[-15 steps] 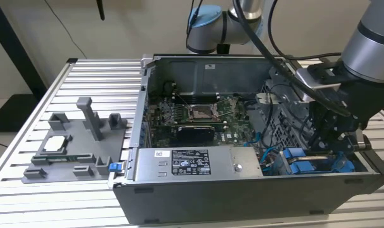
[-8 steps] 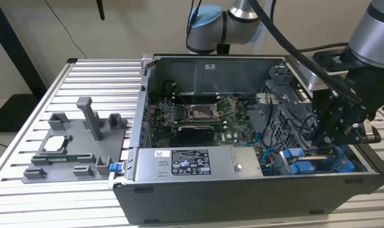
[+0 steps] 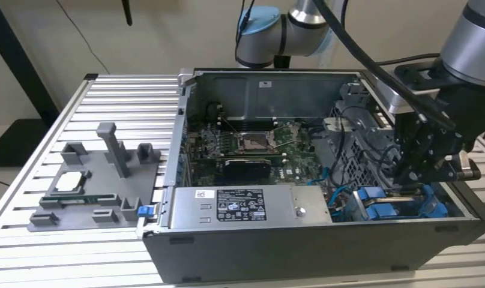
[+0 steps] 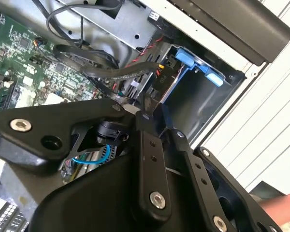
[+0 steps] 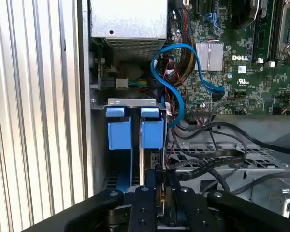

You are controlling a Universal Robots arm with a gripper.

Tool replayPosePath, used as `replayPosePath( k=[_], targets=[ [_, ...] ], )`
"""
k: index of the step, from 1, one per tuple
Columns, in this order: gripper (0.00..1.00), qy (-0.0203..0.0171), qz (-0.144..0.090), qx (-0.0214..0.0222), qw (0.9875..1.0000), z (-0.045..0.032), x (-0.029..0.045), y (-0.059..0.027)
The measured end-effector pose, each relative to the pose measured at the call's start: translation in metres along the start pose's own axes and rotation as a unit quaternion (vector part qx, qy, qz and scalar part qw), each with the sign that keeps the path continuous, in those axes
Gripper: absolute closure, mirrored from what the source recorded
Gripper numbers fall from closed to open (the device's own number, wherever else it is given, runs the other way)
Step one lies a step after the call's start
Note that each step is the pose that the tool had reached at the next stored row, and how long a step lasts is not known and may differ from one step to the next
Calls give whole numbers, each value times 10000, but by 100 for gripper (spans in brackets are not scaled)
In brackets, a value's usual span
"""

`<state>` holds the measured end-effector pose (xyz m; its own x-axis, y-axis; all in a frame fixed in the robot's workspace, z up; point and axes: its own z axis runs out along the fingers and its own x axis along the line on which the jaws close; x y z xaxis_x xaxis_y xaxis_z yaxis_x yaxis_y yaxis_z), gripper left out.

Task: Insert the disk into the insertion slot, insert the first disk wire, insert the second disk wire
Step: 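Insert the second disk wire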

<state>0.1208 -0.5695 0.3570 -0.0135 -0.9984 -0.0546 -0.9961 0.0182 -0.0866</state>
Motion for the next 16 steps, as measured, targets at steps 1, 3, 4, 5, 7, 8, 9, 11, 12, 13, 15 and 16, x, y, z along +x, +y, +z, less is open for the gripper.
replayPosePath(
  k=[1,3,4,5,7,8,9,11,12,13,15,16],
  targets=[
    [0,-17,1,3,10000,0,0,1],
    [100,-68,5,8,10000,1,0,2],
    [100,-101,8,10,9999,1,0,2],
    [100,-134,11,11,9999,1,0,3],
    [100,-168,14,12,9999,2,0,3],
    [100,-165,14,12,9999,3,-1,3],
    [100,-131,11,11,9999,4,0,3],
    [100,-40,4,6,10000,7,1,3],
    [100,2,0,4,10000,11,0,1],
    [100,40,-4,1,10000,13,1,-4],
    [100,106,-9,-10,9999,23,1,-19],
    [100,132,-11,-12,9999,32,1,-29]
  ],
)
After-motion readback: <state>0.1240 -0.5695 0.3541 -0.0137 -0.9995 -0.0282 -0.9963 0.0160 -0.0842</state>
